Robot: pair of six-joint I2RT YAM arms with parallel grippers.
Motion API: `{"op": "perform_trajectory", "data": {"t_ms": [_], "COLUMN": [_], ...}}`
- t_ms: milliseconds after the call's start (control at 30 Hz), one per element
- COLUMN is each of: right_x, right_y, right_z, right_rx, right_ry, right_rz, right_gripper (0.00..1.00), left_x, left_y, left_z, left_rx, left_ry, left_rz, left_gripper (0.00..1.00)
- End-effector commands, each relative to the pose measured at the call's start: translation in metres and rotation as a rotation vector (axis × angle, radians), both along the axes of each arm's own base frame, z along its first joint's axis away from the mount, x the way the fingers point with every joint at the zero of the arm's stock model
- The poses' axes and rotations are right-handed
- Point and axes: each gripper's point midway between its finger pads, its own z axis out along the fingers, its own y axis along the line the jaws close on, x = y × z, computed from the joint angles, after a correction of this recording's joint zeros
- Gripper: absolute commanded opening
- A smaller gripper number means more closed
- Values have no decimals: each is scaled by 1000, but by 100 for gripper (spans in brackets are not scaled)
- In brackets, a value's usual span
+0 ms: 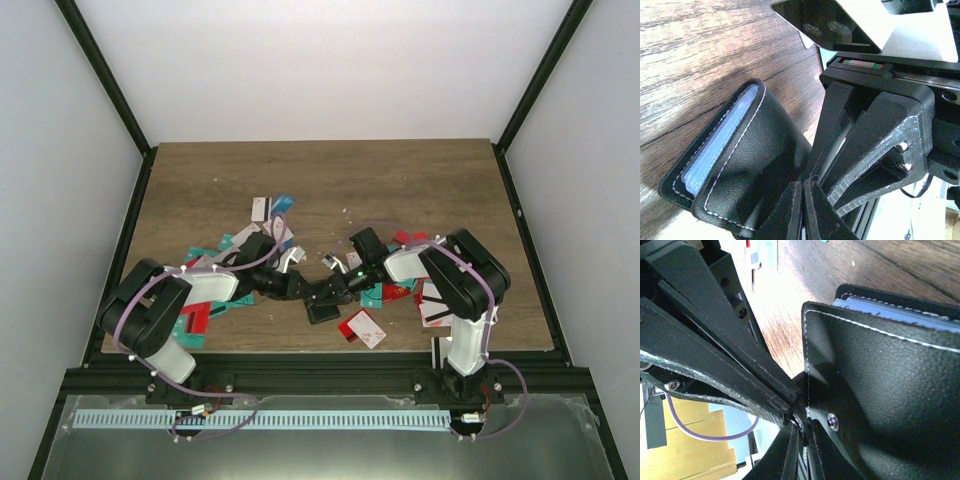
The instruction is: Put the credit cards into the card holder
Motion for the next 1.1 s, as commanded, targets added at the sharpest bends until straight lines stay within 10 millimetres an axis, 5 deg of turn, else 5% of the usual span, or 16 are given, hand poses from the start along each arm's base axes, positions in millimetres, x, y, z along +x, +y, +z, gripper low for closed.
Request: {"op": "perform_trajectory", "data": {"t_ms": [0, 500, 600, 700, 900, 1067], "right_x": [7, 4, 4, 6, 15, 14], "right_y": [7, 0, -1, -5, -13, -13], "right_z": [14, 24, 23, 27, 29, 30], "right_rx": [46, 45, 39, 33, 37, 53], "right_ry": [-64, -123, -124, -140, -153, -143], "right_rz": [4, -2, -1, -18, -57, -48], "right_gripper": [6, 2, 32, 44, 40, 26], "left_x": [-4, -7, -8, -10, -13, -13], "left_y": [-12, -13, -15, -16, -17, -17], "left_z": [14, 16, 18, 18, 19, 17], "left_rx": [-80, -92, -104, -115, -124, -118], "left_ry": [-26, -31, -31, -28, -21, -20], "left_rz": [-64, -73, -83, -94, -107, -113], "left_gripper": [4, 4, 4, 4, 4, 4]}}
